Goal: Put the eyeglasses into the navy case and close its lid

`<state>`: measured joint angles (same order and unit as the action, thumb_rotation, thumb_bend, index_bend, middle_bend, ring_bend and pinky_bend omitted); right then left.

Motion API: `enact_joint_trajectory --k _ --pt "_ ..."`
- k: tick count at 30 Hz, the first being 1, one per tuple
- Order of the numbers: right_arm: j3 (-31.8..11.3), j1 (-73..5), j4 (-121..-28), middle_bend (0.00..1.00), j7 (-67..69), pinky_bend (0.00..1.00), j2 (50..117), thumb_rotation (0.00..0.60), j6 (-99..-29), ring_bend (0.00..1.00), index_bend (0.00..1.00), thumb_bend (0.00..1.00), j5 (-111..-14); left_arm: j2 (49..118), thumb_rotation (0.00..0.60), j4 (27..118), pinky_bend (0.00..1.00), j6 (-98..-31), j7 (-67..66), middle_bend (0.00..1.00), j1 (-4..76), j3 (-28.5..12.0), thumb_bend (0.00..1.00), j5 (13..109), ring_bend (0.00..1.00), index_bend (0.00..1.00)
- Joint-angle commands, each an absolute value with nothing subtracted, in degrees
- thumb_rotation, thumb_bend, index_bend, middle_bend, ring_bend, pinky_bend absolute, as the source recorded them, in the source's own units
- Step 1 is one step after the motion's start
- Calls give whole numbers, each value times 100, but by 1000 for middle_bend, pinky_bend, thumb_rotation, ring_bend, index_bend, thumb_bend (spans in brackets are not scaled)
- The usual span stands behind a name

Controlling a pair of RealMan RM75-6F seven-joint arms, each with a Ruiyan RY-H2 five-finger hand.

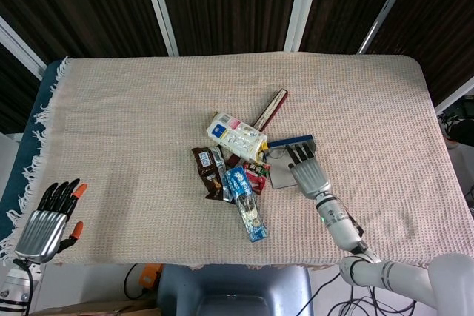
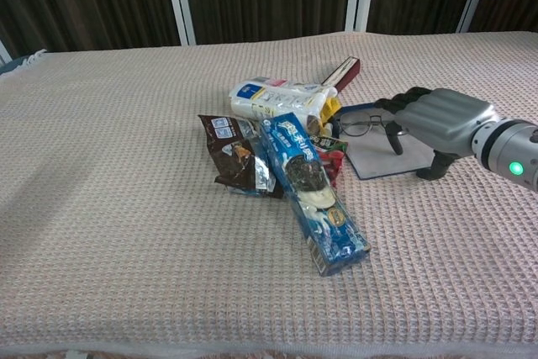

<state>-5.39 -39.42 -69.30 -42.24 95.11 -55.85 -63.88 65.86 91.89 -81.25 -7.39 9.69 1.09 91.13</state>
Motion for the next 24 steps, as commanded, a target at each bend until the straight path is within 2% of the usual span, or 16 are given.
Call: enact_joint_trajectory --k 1,4,9,24 --pt "-564 -3948 -6918 69 -4210 0 9519 600 -5595 0 593 369 -6379 6587 600 9187 36 -8136 -736 0 962 108 424 9116 0 0" --pt "-608 -3955 -6924 69 -4178 0 9506 600 -5627 0 610 436 -6380 6587 600 9185 39 -8138 -730 0 959 108 423 9114 0 0" --pt "-716 -3994 -6919 69 -4169 0 9468 600 -5669 0 623 487 -6342 6584 600 9188 41 -8152 -730 0 951 105 424 9114 0 0" --pt "-1062 -4309 -6532 72 -4351 0 9697 600 -5436 0 638 490 -5843 6587 600 9203 43 -8138 -742 0 950 86 422 9076 0 0"
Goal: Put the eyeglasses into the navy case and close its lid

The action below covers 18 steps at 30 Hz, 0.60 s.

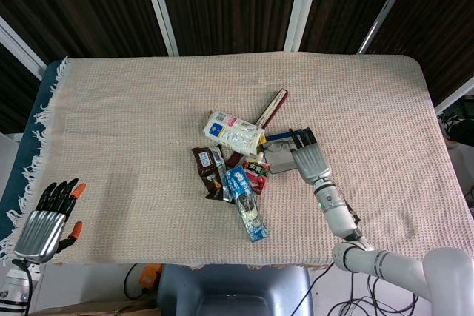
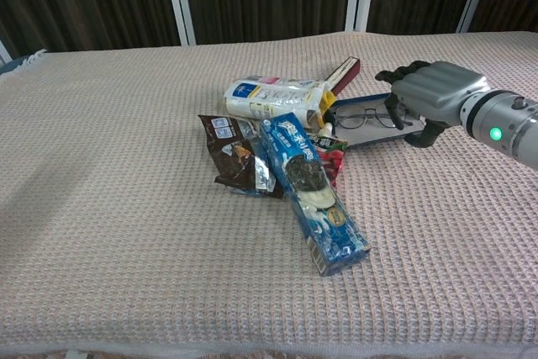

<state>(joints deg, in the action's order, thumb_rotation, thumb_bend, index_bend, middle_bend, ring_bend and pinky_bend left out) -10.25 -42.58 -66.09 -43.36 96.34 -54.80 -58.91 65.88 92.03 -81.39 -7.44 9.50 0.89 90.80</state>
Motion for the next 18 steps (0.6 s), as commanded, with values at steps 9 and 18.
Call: enact_joint_trajectory --k 9,18 --pt "-1040 -4359 -6355 86 -4196 0 9808 600 -5452 0 686 598 -5892 6577 600 9188 43 -8125 -706 0 961 71 424 9062 0 0" --pt "-632 -3964 -7000 90 -3768 0 9275 600 -5746 0 706 635 -6391 6584 600 9189 43 -8164 -715 0 945 85 424 9104 0 0"
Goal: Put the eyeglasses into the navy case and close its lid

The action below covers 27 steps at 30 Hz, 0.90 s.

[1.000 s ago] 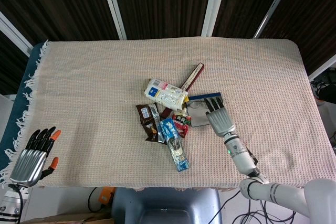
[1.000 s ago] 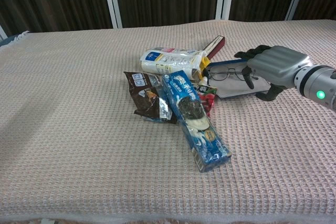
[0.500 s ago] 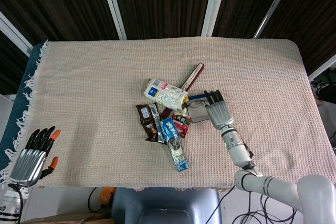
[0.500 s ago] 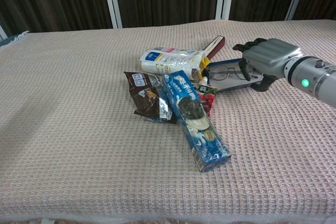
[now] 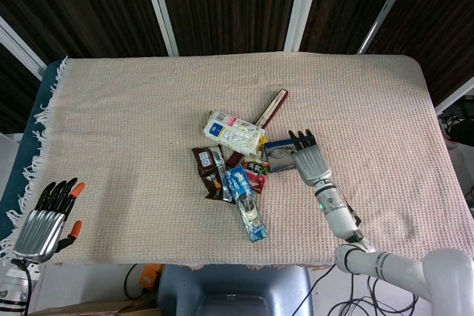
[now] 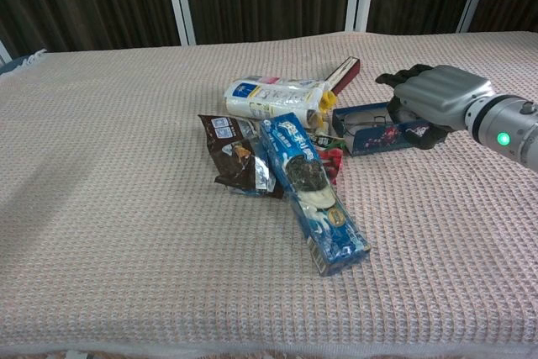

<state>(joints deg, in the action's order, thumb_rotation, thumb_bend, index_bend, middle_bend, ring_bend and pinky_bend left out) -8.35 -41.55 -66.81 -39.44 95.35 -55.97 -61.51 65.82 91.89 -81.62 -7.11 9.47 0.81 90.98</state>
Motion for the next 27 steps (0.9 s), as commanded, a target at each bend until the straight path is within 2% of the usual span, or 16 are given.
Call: enact_joint_trajectory --k 1,7,15,27 --pt "-562 -3895 -7136 90 -3704 0 9169 600 -5808 0 706 634 -6485 6584 600 9189 43 -8164 -718 0 943 93 424 9111 0 0" --pt "-196 -3495 -7949 90 -3218 0 8468 600 -6275 0 708 635 -7155 6607 600 9197 44 -8133 -773 0 953 98 423 9111 0 0" --pt "-133 -3311 -8503 90 -2770 0 7908 600 -6337 0 708 635 -7403 6626 600 9213 45 -8125 -851 0 944 99 424 9087 0 0" --pt "-529 -3687 -8396 90 -3032 0 8119 600 -5545 0 708 634 -6588 6604 600 9219 45 -8083 -808 0 965 81 424 9045 0 0"
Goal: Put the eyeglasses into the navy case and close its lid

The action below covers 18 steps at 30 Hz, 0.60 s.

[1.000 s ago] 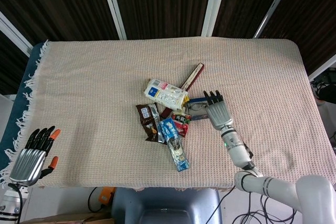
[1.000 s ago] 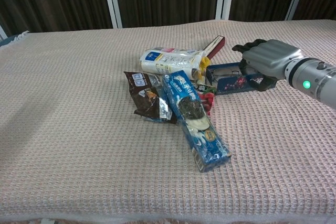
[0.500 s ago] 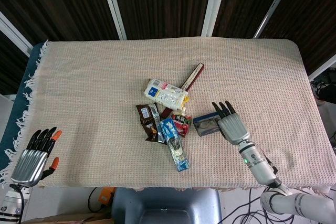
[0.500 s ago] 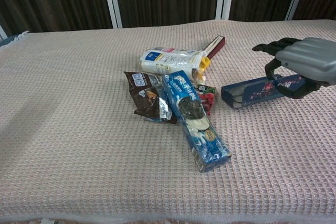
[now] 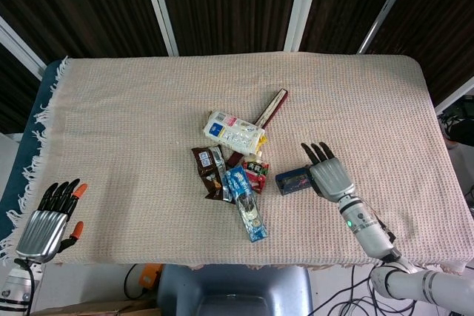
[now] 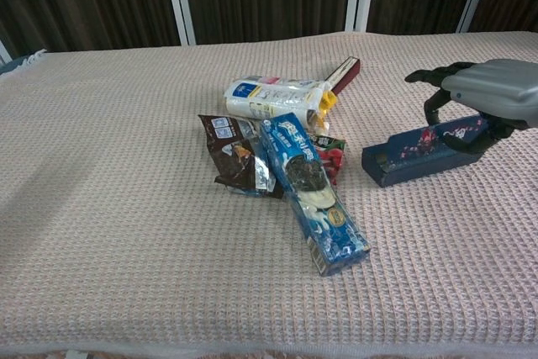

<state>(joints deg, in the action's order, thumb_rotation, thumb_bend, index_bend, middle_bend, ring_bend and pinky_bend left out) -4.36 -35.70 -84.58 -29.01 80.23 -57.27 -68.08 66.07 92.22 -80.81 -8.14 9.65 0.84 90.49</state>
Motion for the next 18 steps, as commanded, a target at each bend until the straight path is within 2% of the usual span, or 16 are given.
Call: enact_joint_trajectory --k 1,18 --pt "-549 -3709 -8372 90 -3065 0 8149 600 -5527 0 708 634 -6541 6602 600 9220 45 -8083 -801 0 966 79 424 9044 0 0" --pt "-779 -4068 -7842 90 -3439 0 8593 600 -5279 0 707 634 -5885 6614 600 9224 47 -8018 -835 0 994 56 423 8973 0 0"
